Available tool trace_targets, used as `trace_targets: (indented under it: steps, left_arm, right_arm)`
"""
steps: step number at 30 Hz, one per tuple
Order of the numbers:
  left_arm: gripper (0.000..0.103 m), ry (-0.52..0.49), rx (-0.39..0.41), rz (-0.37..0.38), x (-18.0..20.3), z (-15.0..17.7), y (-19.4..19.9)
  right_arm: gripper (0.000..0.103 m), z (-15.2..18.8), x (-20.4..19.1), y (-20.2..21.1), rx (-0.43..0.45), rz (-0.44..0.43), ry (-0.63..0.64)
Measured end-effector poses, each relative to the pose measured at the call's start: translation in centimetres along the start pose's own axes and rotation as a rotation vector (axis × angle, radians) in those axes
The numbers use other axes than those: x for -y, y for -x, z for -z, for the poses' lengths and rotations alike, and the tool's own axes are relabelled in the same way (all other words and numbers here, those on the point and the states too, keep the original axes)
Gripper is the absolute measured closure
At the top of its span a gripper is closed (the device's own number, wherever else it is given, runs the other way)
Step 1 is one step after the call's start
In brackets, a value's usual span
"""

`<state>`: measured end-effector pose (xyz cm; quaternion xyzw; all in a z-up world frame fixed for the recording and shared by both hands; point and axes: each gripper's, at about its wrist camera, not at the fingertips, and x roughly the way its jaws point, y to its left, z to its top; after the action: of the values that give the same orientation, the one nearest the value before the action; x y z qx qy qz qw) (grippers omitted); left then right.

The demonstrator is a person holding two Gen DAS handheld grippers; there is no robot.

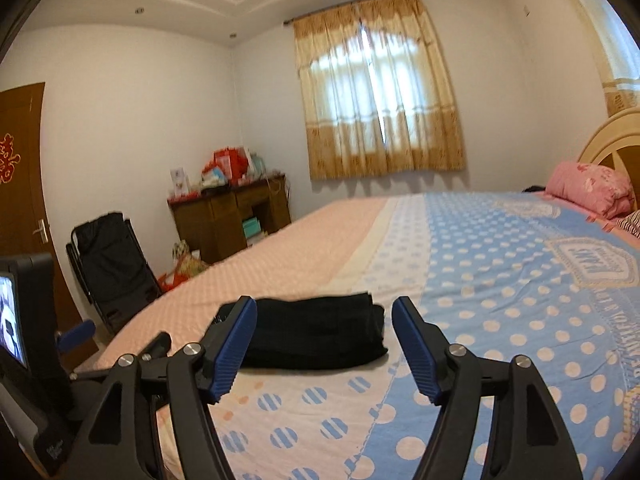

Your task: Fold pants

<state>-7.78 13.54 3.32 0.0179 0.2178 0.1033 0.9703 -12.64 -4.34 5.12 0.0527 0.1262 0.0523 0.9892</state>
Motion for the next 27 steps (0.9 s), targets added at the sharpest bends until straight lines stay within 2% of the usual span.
trace_targets:
  steps: [15, 27]
  left_arm:
    - [0.000, 0.014, 0.040, -0.025, 0.0, 0.0, 2.8]
    - [0.000, -0.001, 0.046, -0.018, 0.3, -0.1, 3.1]
  right_arm:
    - [0.030, -0.2, 0.7, 3.3, 0.063, 0.040, -0.048]
    - [0.030, -0.2, 0.8, 3.4, 0.056, 0.051, -0.059]
